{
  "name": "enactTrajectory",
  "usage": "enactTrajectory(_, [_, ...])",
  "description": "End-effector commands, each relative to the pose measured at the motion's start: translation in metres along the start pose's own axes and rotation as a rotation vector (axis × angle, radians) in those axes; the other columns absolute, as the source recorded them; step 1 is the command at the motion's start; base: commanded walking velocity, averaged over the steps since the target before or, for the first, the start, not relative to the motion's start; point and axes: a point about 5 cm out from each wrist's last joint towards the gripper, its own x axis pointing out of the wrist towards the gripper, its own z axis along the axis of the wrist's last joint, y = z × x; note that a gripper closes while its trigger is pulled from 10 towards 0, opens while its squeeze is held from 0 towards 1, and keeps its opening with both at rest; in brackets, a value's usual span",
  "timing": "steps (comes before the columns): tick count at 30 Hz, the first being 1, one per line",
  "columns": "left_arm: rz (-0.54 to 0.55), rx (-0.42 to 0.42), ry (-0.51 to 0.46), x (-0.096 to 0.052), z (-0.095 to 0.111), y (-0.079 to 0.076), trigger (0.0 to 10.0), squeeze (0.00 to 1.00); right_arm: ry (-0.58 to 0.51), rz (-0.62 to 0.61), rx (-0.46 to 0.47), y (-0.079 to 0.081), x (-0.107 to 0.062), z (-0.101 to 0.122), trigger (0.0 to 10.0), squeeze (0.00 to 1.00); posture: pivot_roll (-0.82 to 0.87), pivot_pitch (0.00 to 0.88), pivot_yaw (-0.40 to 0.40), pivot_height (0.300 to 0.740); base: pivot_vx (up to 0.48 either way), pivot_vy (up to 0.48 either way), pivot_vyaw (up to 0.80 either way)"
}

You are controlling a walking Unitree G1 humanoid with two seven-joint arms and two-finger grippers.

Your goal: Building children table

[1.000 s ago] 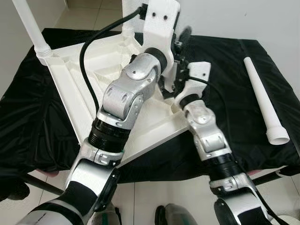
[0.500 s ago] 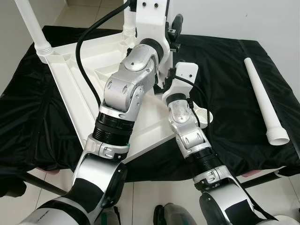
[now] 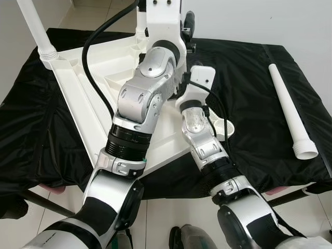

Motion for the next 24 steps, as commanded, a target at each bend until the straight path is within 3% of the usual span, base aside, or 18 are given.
enactTrajectory(1, [-0.047,-0.011,-0.014,0.000,0.006,-0.013,10.0,0.00,-0.008,-0.003,0.024,0.000,0.002,0.001,10.0,0.00,-0.05,0.000,-0.061,0.740,0.000,0.000,0.00])
enactTrajectory(8, [-0.060,-0.027,-0.004,-0.001,0.006,-0.019,10.0,0.00,-0.033,0.015,0.030,0.004,0.005,0.003,10.0,0.00,-0.05,0.000,-0.064,0.740,0.000,0.000,0.00])
enactTrajectory(9, [-0.064,-0.029,-0.002,-0.001,0.006,-0.021,10.0,0.00,-0.039,0.016,0.023,0.004,0.006,0.002,7.7,0.00,-0.04,0.000,-0.065,0.740,0.000,0.000,0.00])
enactTrajectory(12, [-0.067,-0.029,-0.001,-0.001,0.006,-0.021,10.0,0.00,-0.040,0.017,0.026,0.004,0.006,0.002,7.6,0.00,-0.04,0.000,-0.065,0.740,0.000,0.000,0.00])
enactTrajectory(13, [-0.070,-0.031,0.001,-0.001,0.006,-0.022,10.0,0.00,-0.040,0.017,0.022,0.004,0.007,0.002,3.5,0.00,-0.04,0.000,-0.065,0.740,0.000,0.000,0.00])
enactTrajectory(15, [-0.070,-0.032,0.000,-0.001,0.006,-0.022,10.0,0.00,-0.038,0.016,0.021,0.004,0.007,0.002,3.5,0.00,-0.04,0.006,-0.065,0.740,0.000,0.000,0.00])
enactTrajectory(16, [-0.071,-0.034,-0.002,-0.001,0.007,-0.023,10.0,0.00,-0.036,0.015,0.026,0.004,0.008,0.001,0.4,0.00,-0.04,0.010,-0.065,0.740,0.000,0.000,0.00])
enactTrajectory(24, [-0.072,-0.040,-0.012,-0.001,0.011,-0.023,10.0,0.00,-0.018,0.003,0.039,0.003,0.011,-0.001,0.0,0.00,-0.05,0.019,-0.064,0.740,0.000,0.000,0.00])
